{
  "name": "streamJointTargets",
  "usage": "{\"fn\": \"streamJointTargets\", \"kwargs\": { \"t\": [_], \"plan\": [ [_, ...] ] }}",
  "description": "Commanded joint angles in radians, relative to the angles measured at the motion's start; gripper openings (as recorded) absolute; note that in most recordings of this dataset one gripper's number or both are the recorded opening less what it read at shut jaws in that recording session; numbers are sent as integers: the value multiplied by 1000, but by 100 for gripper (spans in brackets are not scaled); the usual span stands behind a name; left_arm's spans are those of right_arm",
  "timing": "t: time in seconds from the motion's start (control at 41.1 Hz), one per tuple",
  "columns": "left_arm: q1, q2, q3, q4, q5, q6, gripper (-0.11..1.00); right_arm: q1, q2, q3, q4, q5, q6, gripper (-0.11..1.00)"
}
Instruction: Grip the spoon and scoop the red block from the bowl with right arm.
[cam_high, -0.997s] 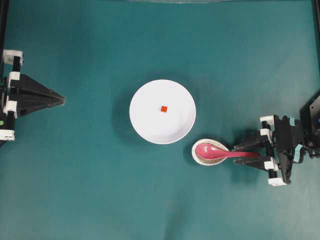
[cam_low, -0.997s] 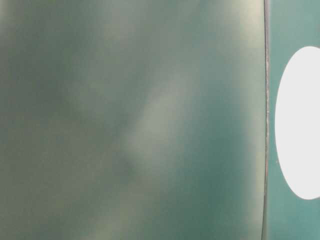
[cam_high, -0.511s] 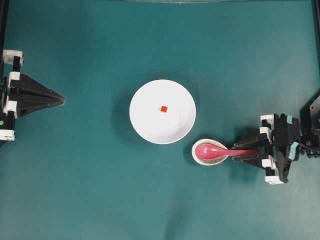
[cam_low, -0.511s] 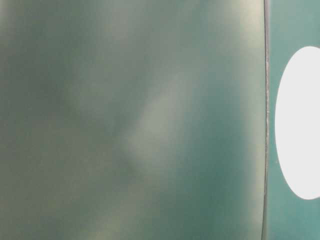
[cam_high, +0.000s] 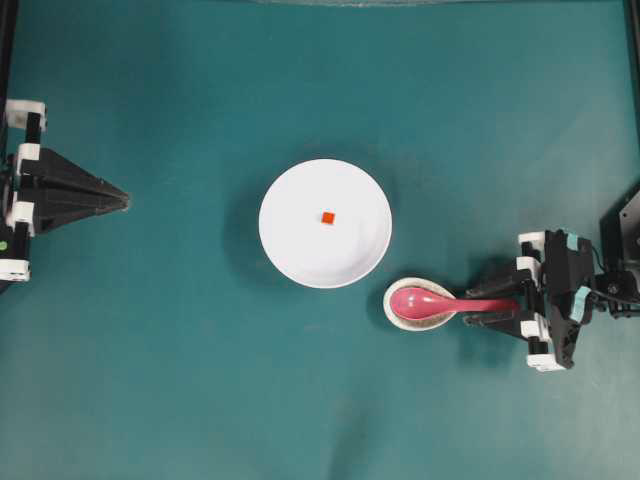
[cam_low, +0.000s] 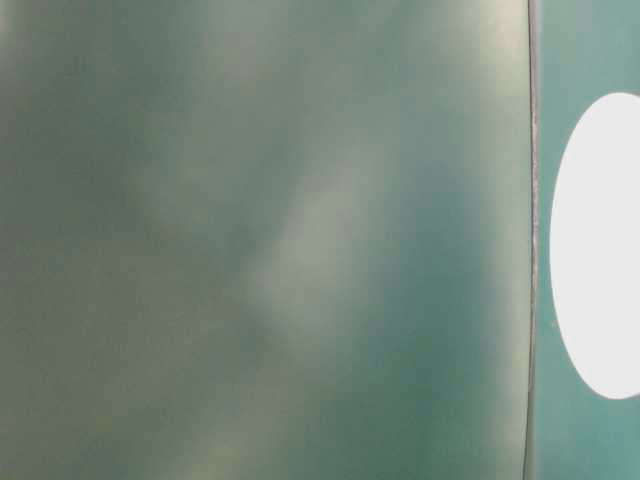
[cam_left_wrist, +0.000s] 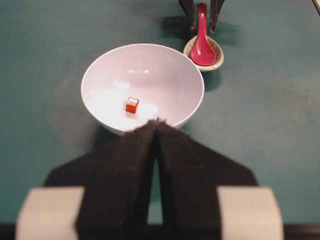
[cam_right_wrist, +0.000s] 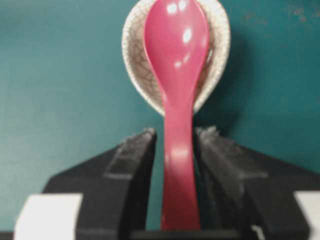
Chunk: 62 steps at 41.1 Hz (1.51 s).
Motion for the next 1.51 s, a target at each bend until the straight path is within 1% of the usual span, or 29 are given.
{"fn": "streamJointTargets", "kwargs": {
  "t": [0.0,0.267,0.827,1.143,1.483],
  "plan": [
    [-3,8,-21,3,-5,0,1,-3,-17,-2,2,-15,-9,43],
    [-2,8,-21,3,-3,0,1,-5,-17,9,3,-61,-72,43],
    [-2,9,-21,2,-2,0,1,-3,-15,12,3,-61,-81,43],
    [-3,9,-20,3,-2,0,1,-3,-15,11,3,-78,-120,43],
    [-2,8,-20,3,-2,0,1,-3,-15,14,3,-87,-124,43]
  ]
}}
